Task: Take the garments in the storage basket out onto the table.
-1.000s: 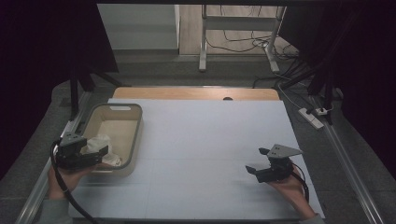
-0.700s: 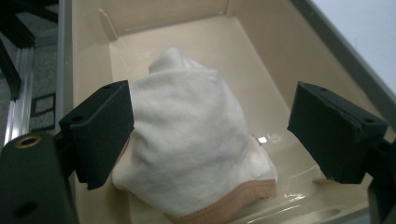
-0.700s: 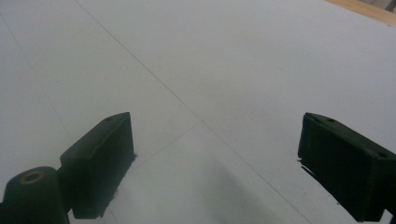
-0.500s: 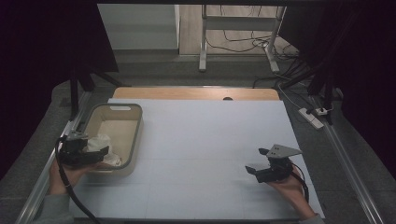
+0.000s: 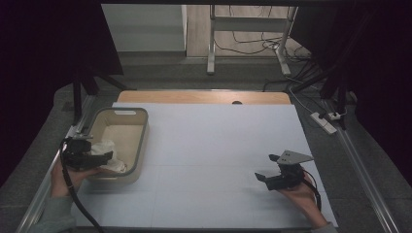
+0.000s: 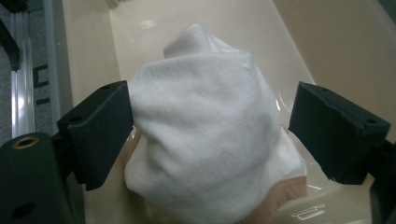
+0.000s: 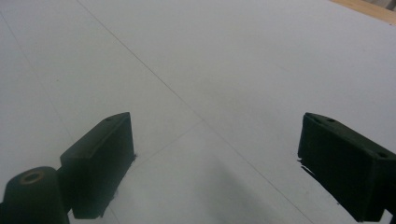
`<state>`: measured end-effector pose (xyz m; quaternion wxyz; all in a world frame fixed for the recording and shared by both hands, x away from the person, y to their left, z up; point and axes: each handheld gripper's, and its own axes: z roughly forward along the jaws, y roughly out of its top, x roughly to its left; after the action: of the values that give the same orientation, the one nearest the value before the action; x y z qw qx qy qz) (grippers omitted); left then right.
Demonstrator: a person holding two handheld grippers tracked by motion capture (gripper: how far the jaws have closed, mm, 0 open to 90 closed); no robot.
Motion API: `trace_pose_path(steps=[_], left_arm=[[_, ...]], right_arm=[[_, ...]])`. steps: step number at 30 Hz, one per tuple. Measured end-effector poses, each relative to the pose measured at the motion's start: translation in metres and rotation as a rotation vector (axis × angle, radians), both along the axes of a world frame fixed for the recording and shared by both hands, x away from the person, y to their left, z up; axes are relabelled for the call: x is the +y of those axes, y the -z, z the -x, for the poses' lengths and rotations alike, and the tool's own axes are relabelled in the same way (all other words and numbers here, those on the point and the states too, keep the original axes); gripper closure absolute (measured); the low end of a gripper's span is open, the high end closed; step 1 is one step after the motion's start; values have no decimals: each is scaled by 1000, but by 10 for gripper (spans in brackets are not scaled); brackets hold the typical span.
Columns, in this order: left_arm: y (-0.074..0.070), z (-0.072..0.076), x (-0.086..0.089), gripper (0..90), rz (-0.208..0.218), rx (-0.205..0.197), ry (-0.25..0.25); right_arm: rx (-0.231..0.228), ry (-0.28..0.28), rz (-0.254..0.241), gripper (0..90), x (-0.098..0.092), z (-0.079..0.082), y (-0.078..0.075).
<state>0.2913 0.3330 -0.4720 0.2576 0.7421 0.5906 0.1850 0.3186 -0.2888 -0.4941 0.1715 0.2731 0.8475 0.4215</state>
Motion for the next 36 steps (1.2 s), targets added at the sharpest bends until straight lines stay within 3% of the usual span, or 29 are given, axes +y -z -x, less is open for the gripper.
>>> trace_pose_path(steps=[2,10,14,19,20,22,30,36], left_arm=[[0,-4,-1,133,-21,27,1],[2,-11,-2,130,-37,106,-14],[3,-11,-2,165,-36,117,-30],[8,-10,1,263,-29,138,-43],[10,-10,2,345,-28,143,-46],[12,-11,3,371,-27,144,-55],[12,-9,3,661,-33,142,-40],[10,-7,5,750,-21,119,-37]], right_arm=[[1,1,2,104,0,0,0],[0,-2,3,104,1,0,1],[1,0,7,104,1,0,1],[4,-1,13,104,1,0,1],[5,0,15,104,1,0,1],[5,1,15,104,1,0,2],[7,0,18,104,1,-1,2],[8,4,27,107,1,-1,2]])
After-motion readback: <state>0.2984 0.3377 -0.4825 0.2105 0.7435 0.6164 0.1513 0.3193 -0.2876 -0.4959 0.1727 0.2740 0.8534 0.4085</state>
